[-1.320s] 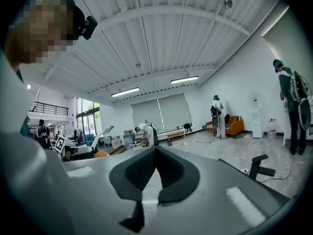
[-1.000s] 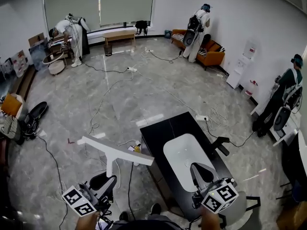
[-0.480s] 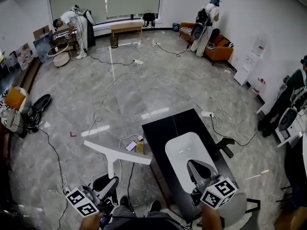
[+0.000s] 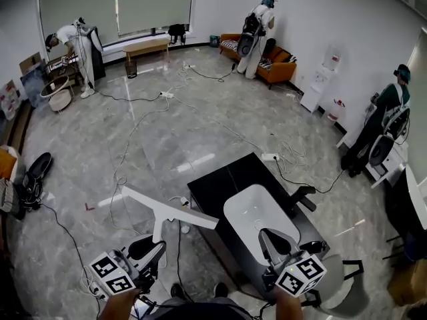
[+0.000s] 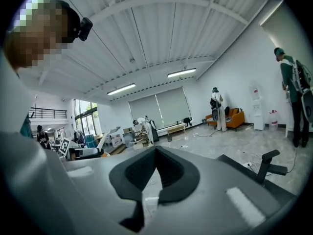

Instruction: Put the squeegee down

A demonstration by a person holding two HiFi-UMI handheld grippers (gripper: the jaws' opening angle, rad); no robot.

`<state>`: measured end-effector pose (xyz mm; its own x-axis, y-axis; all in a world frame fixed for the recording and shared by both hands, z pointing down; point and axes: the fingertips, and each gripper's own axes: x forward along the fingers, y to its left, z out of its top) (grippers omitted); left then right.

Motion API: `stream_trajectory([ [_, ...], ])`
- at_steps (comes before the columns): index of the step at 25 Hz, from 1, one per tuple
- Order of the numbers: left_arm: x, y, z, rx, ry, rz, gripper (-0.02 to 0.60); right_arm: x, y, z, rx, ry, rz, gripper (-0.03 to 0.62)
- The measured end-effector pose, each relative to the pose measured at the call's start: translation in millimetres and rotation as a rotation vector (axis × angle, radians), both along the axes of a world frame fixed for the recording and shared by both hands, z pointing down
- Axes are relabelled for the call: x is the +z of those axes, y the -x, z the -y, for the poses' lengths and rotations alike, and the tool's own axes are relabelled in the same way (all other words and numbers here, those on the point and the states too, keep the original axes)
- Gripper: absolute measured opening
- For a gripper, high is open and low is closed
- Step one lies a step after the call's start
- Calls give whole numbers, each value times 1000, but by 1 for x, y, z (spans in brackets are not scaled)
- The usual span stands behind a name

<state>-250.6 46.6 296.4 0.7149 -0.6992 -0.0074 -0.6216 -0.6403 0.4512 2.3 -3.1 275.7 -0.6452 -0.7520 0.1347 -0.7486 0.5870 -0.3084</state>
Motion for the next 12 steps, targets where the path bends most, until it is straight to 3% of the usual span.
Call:
stream_trajectory([
  [12,5,9,6,70,26,-18,97,-7,-15,-16,119,-14,-13,8],
])
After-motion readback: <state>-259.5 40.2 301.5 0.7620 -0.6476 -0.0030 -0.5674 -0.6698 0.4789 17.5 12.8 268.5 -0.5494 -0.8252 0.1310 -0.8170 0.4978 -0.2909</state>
